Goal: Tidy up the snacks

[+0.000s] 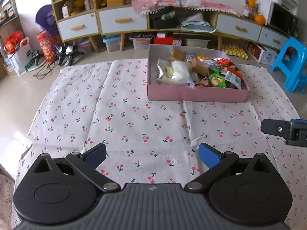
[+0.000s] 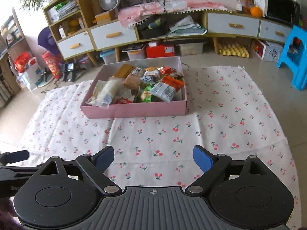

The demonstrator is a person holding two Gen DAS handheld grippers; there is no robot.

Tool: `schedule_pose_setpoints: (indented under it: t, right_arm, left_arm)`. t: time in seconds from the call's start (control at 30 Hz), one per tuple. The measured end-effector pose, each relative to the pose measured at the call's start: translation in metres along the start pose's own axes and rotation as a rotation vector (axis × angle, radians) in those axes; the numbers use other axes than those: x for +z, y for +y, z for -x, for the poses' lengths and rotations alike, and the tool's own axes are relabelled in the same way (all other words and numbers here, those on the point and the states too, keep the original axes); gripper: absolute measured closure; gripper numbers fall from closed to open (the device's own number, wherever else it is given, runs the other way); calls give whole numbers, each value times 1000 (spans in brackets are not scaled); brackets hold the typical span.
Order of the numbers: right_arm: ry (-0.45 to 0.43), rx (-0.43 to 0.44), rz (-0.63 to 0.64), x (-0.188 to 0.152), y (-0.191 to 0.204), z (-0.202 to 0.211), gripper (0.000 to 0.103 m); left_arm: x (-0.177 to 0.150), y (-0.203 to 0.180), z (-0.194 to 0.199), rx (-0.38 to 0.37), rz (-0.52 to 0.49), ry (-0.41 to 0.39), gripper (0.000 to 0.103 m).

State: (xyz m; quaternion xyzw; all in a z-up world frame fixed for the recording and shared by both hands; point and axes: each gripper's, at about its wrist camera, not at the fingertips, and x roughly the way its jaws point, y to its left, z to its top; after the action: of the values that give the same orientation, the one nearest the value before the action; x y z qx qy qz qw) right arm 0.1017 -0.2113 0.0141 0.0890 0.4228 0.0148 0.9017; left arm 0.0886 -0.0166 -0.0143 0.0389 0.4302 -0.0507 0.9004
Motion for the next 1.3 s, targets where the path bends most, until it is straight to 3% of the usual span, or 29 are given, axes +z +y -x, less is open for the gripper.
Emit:
schedule_pose_setpoints:
  t: [1.3]
  right_arm:
    - [45,12,-9,-3,6,-6,11]
  left_arm:
    - [-1,3,-3,-20,51,26,1]
